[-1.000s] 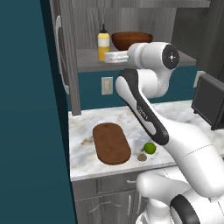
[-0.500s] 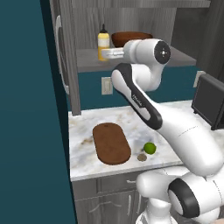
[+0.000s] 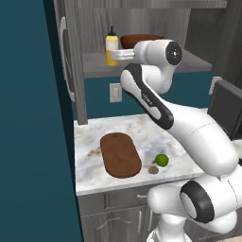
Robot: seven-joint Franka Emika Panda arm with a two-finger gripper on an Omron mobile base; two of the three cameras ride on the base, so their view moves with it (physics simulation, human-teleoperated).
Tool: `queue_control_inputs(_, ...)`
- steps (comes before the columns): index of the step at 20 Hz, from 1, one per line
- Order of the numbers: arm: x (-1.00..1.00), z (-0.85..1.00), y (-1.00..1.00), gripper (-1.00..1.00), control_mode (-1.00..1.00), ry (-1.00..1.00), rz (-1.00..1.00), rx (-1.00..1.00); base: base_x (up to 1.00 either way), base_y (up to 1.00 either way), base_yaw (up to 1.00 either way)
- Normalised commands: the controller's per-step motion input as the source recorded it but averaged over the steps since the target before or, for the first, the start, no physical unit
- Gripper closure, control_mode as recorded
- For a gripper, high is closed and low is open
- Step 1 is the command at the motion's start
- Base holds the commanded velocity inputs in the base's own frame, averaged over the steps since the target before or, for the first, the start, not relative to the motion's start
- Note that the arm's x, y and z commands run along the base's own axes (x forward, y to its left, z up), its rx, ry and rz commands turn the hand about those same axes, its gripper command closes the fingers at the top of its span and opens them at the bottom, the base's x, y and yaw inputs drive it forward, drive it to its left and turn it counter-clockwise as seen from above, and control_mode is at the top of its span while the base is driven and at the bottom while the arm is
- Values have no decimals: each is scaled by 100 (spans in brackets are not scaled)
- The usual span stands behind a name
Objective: Open the cabinet. Place the bowl and condiment on the counter. Then place the lime and garlic on the cutting board.
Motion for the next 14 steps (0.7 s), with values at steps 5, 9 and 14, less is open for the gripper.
queue_control_inputs(5, 40, 0, 0, -100, -100, 2, 0, 0, 0, 0, 0)
queue_control_inputs(9, 43, 0, 0, -100, -100, 0, -1, 0, 0, 0, 0)
queue_control_inputs(14, 43, 0, 0, -100, -100, -2, -3, 0, 0, 0, 0)
